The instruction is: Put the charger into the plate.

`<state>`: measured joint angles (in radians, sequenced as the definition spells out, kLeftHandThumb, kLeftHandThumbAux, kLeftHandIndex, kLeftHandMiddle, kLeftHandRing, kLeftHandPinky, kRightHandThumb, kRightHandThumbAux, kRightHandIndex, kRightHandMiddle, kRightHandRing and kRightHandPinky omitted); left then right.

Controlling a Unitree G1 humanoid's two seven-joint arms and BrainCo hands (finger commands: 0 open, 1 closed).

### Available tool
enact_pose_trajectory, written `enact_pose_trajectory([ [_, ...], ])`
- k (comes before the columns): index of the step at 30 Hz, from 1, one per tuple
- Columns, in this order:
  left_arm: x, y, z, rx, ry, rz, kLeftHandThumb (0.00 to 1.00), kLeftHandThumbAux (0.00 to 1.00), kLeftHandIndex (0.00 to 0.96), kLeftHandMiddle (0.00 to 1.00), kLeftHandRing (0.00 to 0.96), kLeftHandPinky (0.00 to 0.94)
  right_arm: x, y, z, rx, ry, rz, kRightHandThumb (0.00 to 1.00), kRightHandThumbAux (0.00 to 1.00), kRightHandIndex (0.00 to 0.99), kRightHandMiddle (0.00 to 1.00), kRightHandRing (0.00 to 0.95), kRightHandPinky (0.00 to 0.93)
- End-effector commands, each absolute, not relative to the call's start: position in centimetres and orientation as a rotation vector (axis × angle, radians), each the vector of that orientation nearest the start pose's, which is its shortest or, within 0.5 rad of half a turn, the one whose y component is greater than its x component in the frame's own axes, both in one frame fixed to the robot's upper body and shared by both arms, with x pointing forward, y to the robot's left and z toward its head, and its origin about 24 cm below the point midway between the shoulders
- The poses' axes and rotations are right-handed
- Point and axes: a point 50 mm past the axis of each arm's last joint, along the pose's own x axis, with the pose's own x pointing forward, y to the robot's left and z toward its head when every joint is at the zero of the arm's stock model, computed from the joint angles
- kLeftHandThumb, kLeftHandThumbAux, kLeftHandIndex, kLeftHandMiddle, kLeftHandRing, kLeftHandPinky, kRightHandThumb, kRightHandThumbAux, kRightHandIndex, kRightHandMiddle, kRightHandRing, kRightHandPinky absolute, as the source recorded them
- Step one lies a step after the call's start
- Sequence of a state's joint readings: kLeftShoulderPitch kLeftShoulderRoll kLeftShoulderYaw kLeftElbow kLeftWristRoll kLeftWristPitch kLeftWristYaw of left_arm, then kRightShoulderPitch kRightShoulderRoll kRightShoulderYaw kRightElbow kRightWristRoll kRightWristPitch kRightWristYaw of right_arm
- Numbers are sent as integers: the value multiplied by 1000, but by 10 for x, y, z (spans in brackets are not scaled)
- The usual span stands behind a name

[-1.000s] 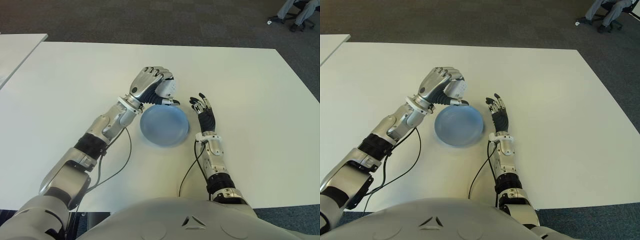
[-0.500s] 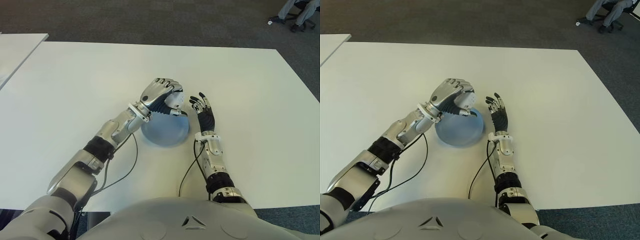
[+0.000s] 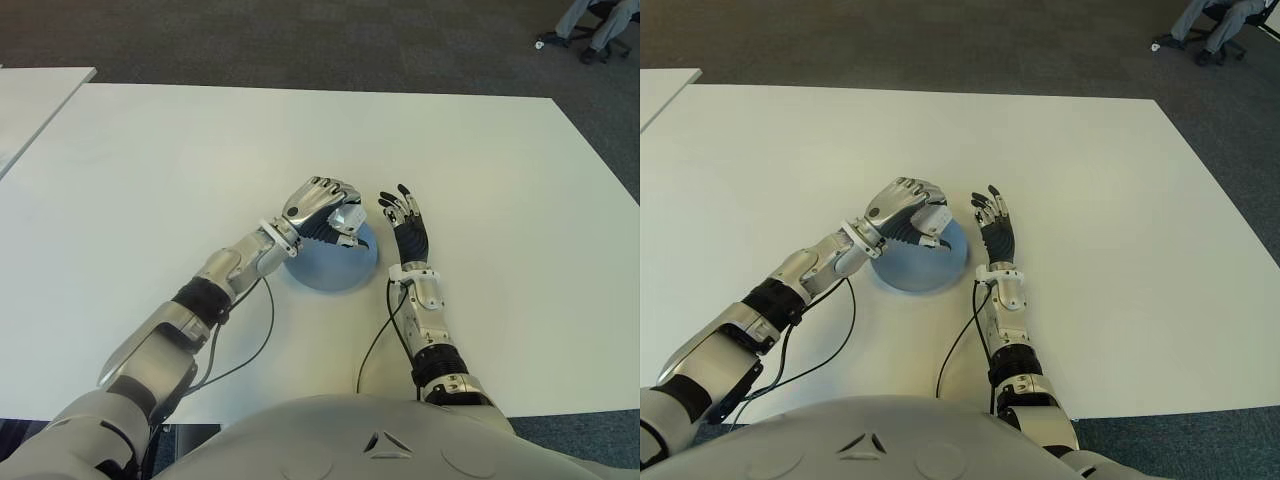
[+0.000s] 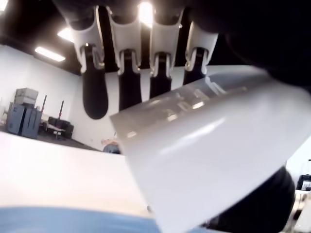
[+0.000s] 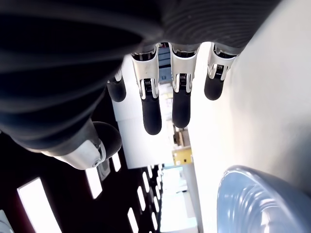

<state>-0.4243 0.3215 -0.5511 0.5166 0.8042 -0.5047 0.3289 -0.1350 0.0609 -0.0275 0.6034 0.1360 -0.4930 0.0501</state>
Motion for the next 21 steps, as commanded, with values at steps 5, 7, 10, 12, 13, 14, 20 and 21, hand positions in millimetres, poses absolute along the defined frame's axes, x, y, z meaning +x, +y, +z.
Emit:
enact_pose_trajectory([
  [5, 275, 96, 73, 1045, -346, -814, 186, 310, 43, 72, 71, 72, 253, -124, -25, 247, 33, 4, 0, 631, 75, 247, 196, 67],
  [7, 277, 94, 75, 1037, -339, -804, 182, 289, 22, 37, 36, 36, 253, -125, -26, 249, 32, 5, 0, 634, 78, 246, 195, 67],
  [10, 281, 92, 81, 1019, -333, -788, 189, 260, 7, 12, 11, 11, 254, -125, -26, 254, 30, 8, 0, 639, 84, 249, 196, 85],
  [12, 281, 93, 83, 1004, -324, -784, 191, 251, 3, 6, 5, 6, 254, -125, -26, 256, 30, 11, 0, 640, 85, 250, 198, 95],
  [13, 281, 93, 83, 996, -318, -782, 190, 246, 2, 3, 3, 3, 254, -125, -26, 258, 29, 12, 0, 640, 85, 251, 200, 101],
  [14, 281, 93, 84, 981, -312, -779, 190, 243, 1, 2, 2, 2, 254, -125, -25, 259, 28, 14, 0, 639, 85, 252, 201, 105],
  [20, 281, 95, 86, 938, -288, -768, 180, 231, 0, 0, 0, 0, 255, -125, -25, 264, 29, 15, 0, 632, 85, 254, 206, 128],
  [21, 281, 95, 86, 933, -283, -766, 180, 230, 0, 0, 0, 0, 255, -125, -25, 266, 29, 14, 0, 632, 85, 254, 207, 129],
])
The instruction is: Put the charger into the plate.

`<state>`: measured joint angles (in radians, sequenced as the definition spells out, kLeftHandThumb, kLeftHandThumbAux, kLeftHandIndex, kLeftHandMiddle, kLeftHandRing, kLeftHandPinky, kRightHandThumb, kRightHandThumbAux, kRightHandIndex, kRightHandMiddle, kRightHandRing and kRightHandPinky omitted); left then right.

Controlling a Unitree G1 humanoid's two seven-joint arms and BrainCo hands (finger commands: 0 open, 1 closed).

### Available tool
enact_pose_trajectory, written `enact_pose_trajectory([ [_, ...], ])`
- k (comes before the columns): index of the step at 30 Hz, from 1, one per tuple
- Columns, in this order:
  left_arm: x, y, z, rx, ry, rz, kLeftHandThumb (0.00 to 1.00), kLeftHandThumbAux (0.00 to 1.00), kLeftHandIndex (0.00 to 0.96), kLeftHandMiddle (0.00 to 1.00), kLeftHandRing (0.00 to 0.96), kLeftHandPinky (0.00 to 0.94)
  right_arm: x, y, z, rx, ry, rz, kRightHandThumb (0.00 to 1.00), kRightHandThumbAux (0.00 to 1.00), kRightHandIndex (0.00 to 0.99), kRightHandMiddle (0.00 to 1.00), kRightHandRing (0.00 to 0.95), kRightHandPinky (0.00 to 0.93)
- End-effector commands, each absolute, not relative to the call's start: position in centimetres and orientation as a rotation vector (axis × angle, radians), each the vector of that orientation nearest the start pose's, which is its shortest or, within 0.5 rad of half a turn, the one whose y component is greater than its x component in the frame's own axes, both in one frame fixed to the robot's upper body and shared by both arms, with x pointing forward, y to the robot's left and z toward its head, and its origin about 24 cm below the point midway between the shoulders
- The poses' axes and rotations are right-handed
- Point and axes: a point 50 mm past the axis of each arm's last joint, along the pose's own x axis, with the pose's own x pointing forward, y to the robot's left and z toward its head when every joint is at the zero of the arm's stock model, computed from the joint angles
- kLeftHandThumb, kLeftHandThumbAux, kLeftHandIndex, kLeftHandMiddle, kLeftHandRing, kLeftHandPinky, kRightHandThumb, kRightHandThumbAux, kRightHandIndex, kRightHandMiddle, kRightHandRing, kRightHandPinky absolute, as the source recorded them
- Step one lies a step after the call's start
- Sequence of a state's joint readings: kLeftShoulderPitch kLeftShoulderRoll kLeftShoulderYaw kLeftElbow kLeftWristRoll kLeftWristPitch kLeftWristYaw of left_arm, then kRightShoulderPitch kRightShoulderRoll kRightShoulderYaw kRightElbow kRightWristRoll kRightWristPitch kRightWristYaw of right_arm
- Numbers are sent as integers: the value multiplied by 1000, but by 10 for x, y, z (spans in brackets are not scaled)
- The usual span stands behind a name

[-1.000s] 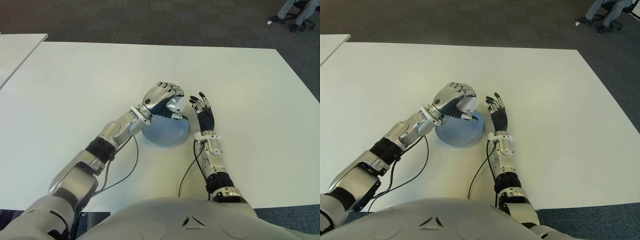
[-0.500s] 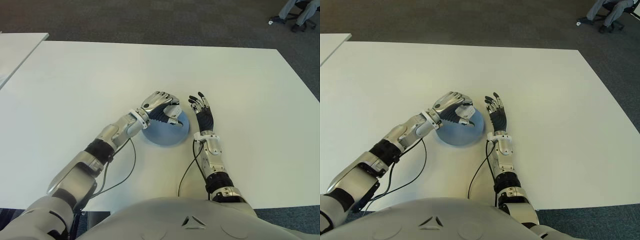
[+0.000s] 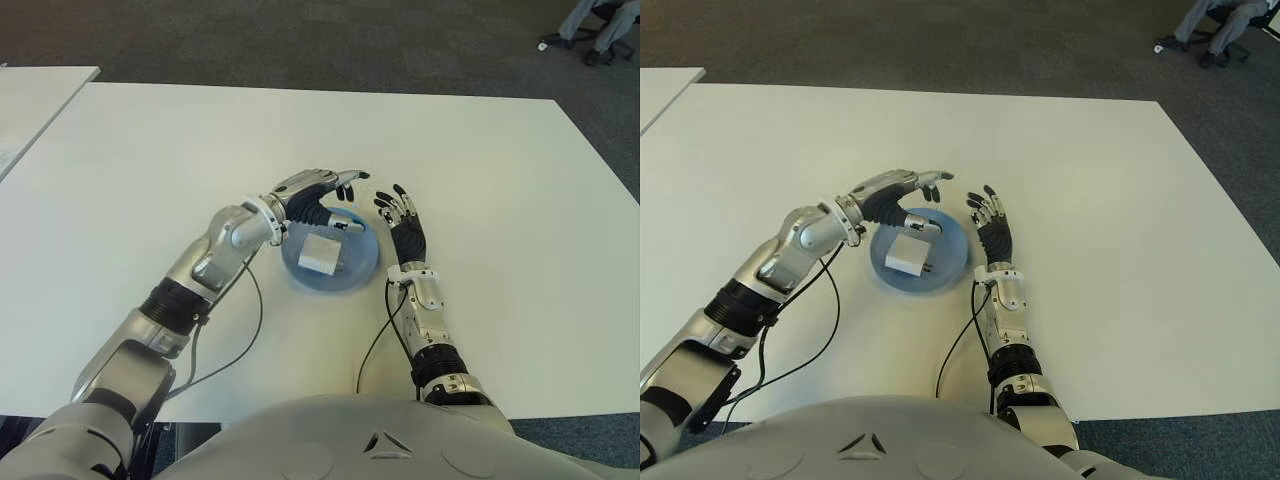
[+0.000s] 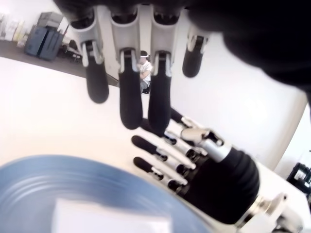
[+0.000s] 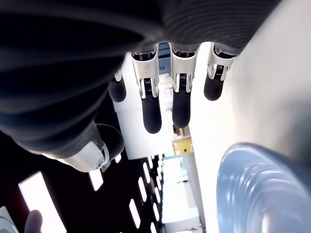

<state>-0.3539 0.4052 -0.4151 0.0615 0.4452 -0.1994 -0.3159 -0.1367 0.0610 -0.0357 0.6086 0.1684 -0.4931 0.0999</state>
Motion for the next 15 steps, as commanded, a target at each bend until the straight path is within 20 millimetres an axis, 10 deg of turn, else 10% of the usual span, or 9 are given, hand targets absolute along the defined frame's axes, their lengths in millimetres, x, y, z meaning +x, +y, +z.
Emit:
enact_pose_trajectory([
  [1, 281, 95, 86, 928, -280, -763, 178, 227, 0, 0, 0, 0, 254, -125, -25, 267, 29, 14, 0, 632, 84, 254, 207, 132],
  [15, 283, 104, 90, 897, -272, -730, 157, 215, 0, 0, 0, 0, 253, -126, -25, 235, 19, 14, 0, 613, 71, 244, 205, 131],
])
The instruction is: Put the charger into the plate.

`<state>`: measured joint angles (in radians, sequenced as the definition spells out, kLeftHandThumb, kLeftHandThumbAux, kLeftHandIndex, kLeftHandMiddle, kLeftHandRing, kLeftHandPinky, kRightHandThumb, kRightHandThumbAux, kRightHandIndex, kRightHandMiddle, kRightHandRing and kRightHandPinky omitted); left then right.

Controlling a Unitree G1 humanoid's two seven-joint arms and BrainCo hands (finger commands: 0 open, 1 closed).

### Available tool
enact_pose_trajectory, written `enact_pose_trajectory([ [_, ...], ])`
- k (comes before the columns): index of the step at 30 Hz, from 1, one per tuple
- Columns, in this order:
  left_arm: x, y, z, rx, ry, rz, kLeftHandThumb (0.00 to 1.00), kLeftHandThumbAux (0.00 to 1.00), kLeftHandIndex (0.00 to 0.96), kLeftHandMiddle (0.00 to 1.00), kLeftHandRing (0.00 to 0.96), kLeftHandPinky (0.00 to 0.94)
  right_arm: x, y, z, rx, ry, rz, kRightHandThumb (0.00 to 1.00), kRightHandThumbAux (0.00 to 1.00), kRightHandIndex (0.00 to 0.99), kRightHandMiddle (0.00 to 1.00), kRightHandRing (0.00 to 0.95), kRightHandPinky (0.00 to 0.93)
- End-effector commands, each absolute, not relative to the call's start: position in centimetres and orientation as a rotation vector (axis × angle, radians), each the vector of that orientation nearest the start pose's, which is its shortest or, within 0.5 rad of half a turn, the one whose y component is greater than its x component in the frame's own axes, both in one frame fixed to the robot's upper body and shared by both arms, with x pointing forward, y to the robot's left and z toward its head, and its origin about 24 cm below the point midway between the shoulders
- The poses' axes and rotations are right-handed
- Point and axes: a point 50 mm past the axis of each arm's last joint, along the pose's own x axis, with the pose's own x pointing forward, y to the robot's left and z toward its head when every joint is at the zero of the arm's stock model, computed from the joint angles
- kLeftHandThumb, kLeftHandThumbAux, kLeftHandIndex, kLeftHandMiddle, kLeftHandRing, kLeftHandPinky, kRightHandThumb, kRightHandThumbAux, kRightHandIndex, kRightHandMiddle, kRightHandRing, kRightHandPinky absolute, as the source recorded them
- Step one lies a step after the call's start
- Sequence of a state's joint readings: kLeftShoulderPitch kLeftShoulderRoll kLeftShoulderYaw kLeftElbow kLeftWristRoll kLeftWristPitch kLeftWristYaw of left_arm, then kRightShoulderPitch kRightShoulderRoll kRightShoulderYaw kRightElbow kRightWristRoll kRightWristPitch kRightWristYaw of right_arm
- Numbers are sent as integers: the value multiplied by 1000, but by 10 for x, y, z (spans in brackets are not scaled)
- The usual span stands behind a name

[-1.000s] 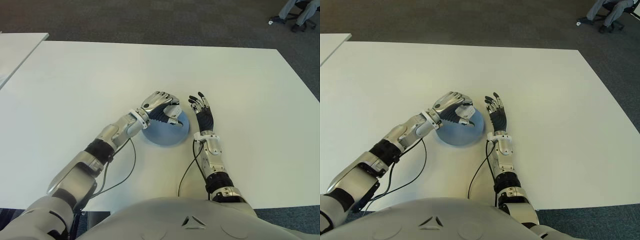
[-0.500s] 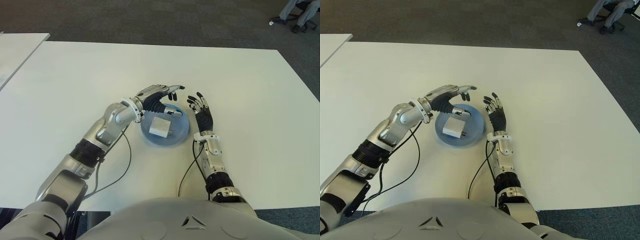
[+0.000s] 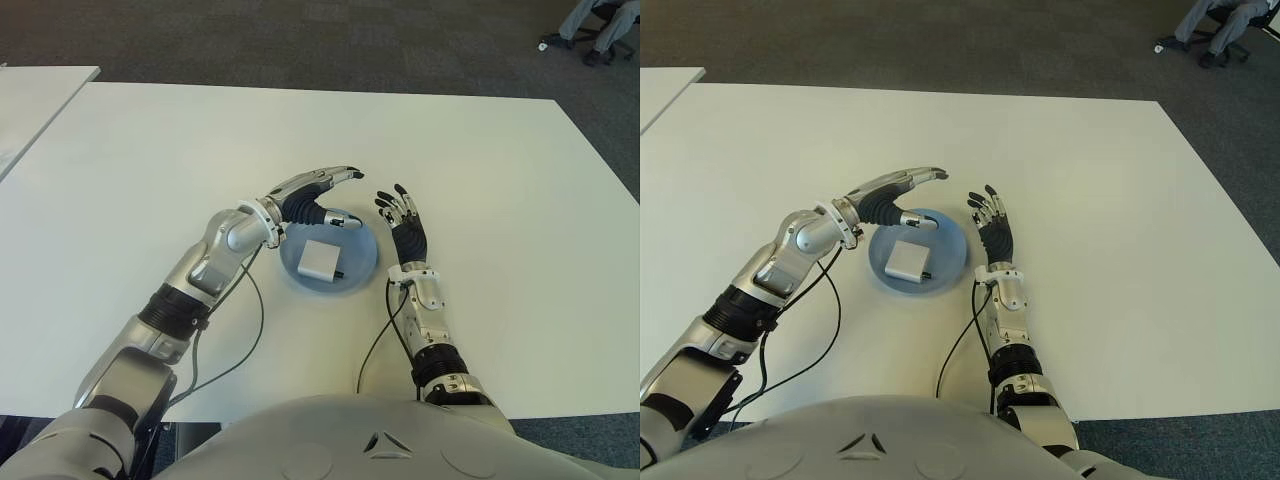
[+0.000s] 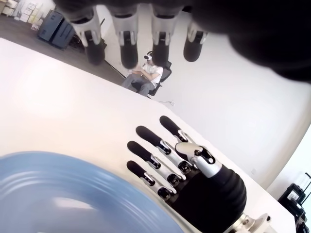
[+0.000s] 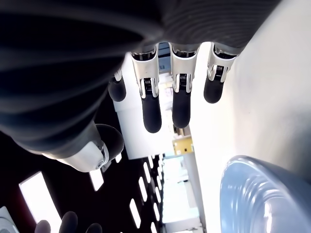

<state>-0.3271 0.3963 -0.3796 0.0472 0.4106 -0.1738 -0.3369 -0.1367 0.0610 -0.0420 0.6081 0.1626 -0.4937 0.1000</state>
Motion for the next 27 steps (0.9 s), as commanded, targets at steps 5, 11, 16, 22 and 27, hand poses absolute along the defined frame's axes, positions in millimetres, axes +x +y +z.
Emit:
enact_pose_trajectory([
  [5, 283, 109, 95, 886, -294, -693, 154, 219, 0, 0, 0, 0, 252, -126, -25, 226, 16, 11, 0, 607, 72, 245, 205, 118],
  [11, 280, 117, 109, 738, -318, -595, 143, 255, 0, 0, 0, 0, 251, -126, -25, 234, 18, 7, 0, 601, 71, 249, 205, 112],
  [16, 279, 121, 114, 576, -324, -524, 113, 334, 0, 0, 0, 5, 251, -125, -25, 234, 16, 4, 0, 599, 77, 253, 207, 133],
  [22, 279, 140, 117, 343, -322, -382, 66, 508, 5, 23, 2, 9, 251, -125, -26, 230, 21, 2, 0, 579, 83, 260, 209, 140],
  [27, 281, 180, 86, 124, -272, -227, 21, 652, 25, 43, 20, 25, 252, -126, -27, 229, 26, -2, 0, 571, 85, 268, 212, 147],
])
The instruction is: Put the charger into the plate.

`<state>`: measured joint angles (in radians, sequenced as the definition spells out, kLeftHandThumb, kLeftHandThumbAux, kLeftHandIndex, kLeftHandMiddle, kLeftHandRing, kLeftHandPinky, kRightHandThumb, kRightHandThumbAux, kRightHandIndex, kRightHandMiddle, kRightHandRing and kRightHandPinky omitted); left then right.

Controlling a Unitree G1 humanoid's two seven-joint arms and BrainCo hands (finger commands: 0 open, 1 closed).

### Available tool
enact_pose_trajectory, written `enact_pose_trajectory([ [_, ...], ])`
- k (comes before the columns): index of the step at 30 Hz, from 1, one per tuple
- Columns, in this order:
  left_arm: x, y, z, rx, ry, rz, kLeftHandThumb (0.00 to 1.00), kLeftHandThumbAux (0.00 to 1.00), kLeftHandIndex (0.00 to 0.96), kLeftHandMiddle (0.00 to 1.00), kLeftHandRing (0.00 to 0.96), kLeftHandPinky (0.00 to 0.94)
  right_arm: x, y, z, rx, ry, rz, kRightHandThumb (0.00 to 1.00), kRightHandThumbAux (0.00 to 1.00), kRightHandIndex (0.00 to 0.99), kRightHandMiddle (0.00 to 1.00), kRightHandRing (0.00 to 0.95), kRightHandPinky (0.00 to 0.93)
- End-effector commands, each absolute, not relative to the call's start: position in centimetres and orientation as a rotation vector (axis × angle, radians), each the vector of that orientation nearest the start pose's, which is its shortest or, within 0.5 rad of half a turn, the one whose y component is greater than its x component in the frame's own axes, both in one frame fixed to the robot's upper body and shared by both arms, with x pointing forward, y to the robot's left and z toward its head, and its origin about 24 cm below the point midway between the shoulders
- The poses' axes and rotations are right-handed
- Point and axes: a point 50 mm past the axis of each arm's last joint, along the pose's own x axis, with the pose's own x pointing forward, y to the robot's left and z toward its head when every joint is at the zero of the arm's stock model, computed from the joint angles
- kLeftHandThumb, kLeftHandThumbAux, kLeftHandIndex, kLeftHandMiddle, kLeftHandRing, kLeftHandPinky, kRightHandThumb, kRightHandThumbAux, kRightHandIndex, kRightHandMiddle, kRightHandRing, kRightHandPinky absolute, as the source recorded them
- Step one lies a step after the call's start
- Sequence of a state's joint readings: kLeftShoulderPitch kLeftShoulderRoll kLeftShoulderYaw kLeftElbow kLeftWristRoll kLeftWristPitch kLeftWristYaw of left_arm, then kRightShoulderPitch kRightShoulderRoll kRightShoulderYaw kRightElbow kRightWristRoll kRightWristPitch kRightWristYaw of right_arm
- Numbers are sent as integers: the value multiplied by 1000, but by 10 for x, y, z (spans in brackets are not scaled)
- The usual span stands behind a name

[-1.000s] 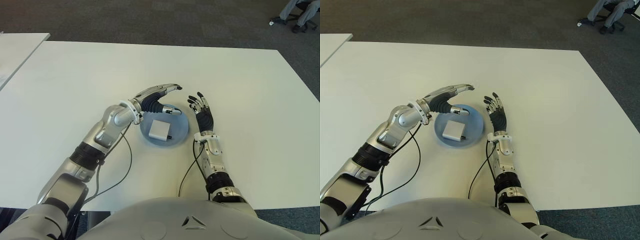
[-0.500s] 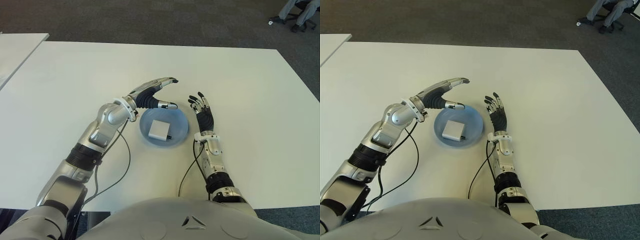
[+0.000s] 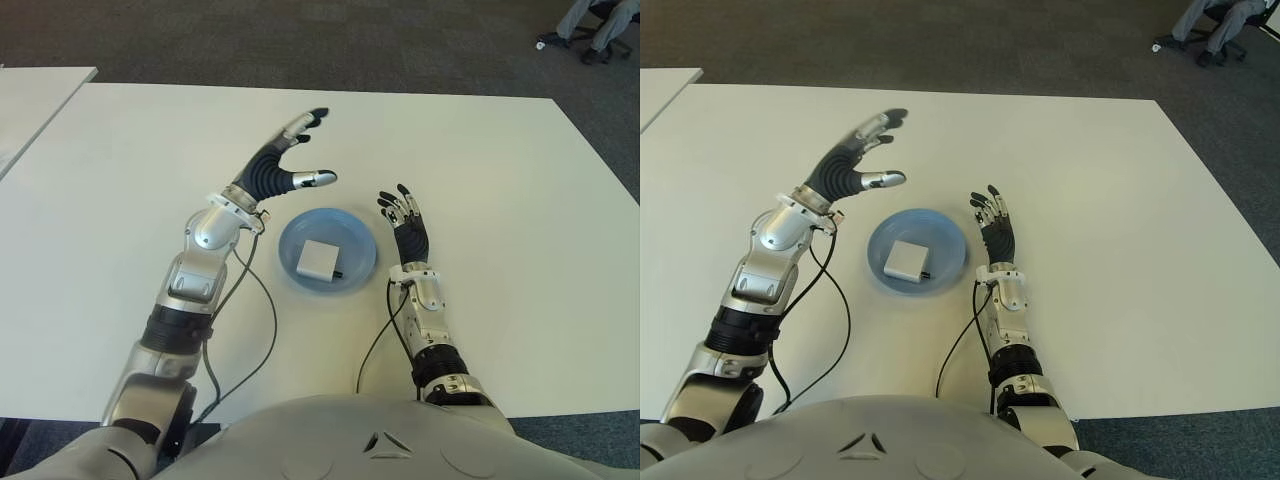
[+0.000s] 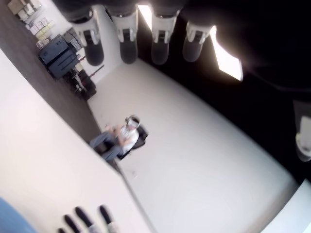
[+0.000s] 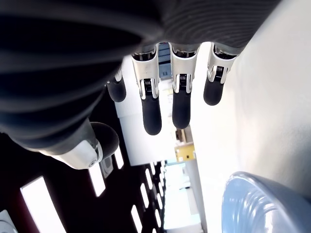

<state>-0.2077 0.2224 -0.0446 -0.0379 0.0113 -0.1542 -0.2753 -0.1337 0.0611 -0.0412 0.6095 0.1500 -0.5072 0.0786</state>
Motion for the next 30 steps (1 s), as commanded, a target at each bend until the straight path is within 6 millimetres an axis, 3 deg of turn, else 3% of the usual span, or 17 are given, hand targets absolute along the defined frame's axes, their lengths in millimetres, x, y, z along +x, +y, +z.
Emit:
enact_pose_trajectory([
  [1, 281, 184, 81, 88, -267, -205, 16, 668, 26, 43, 21, 28, 252, -126, -27, 229, 26, -3, 0, 570, 85, 269, 213, 147],
  [6, 278, 186, 61, -134, -240, -115, 2, 767, 34, 48, 30, 55, 253, -128, -27, 231, 27, -7, 0, 573, 86, 272, 215, 153],
  [10, 266, 188, 30, -227, -179, -56, 0, 811, 32, 45, 27, 42, 253, -130, -28, 237, 27, -8, 0, 579, 88, 266, 212, 157],
  [13, 262, 191, 22, -233, -167, -46, 0, 824, 27, 39, 21, 29, 253, -130, -29, 241, 27, -9, 0, 582, 90, 261, 209, 158],
  [17, 254, 199, -6, -250, -79, -34, 0, 825, 18, 27, 9, 11, 253, -131, -30, 247, 29, -9, 0, 582, 93, 249, 201, 153],
  [30, 249, 195, -35, -126, 34, -20, 0, 742, 0, 8, 0, 1, 251, -135, -32, 264, 60, 8, 0, 587, 89, 167, 137, 125],
])
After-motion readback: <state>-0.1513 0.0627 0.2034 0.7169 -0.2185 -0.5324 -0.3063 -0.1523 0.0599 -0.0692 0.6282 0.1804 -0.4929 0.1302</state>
